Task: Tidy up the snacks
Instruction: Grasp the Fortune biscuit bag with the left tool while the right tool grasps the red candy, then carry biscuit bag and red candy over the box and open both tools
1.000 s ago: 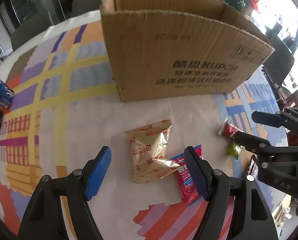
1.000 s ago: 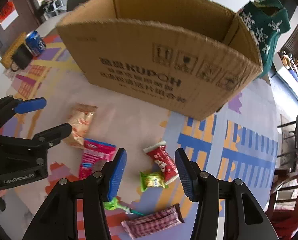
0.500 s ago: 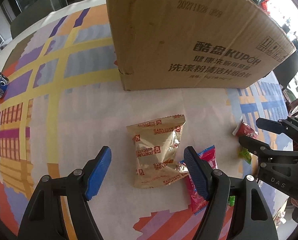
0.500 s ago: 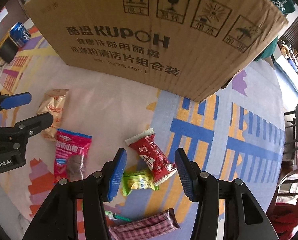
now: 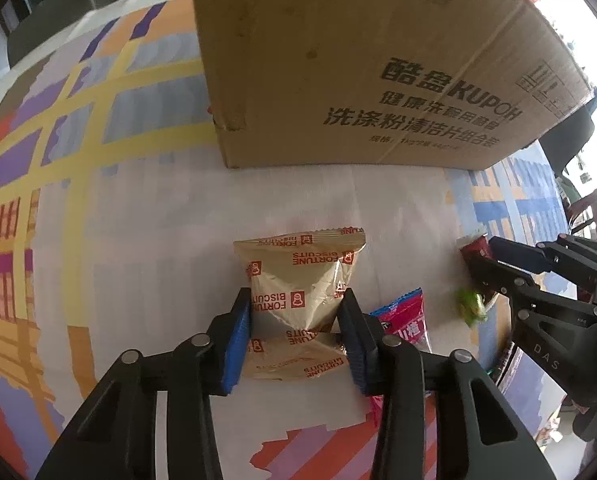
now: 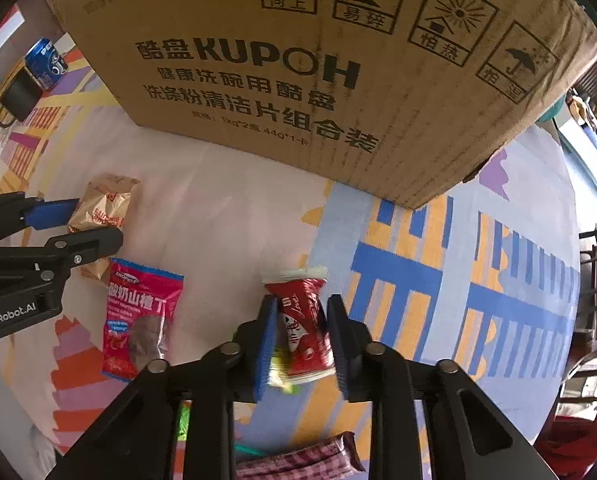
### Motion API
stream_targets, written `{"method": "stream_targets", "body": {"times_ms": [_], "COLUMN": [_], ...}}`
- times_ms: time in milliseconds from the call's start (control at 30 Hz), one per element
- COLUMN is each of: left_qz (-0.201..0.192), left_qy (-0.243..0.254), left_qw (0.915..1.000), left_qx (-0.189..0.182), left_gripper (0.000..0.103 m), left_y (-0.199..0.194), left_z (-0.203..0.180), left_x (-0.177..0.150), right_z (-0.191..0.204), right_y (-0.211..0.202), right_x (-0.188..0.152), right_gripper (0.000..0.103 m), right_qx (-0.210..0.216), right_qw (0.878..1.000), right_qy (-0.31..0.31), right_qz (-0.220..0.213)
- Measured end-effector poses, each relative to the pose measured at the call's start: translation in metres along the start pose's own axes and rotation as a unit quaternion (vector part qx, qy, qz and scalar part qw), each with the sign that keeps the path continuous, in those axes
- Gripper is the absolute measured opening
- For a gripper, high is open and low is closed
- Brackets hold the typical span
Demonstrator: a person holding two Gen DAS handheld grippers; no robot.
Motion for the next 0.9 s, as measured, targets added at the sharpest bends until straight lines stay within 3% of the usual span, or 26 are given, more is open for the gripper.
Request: {"method": "stream_targets", "body": {"times_ms": [333,900], "left_qz": [-0.066,-0.174], "left_qy": [0.007,-0.005], "left_qw": [0.9977,0.9846], "left_qx": [0.016,0.013], "left_gripper": [0.04,0.04], "left_y": [-0.043,-0.128], "left_z": [-0.004,-0.005], "left_x": [0.004,0.024], "right_z": [0.021,0.048], "right_y": [-0.01,-0.107], "right_x": [0.016,0.032], "right_gripper": [0.022,0.022], "right_qx": [-0.01,0.014], "right_qw": [0.999,0.986], "right_qy": [-0.017,-0.032], "right_qz": [-0.038,-0.164]}}
Point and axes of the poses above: each gripper's, at about its wrist camera, not at the fingertips, and y roughly the way its jaws point, z to its left, x to its top, the point moved 7 cm from there along y, roughly the way its jaws point, and after that the axes turned 14 degrees about x, right-handed, at the moved point
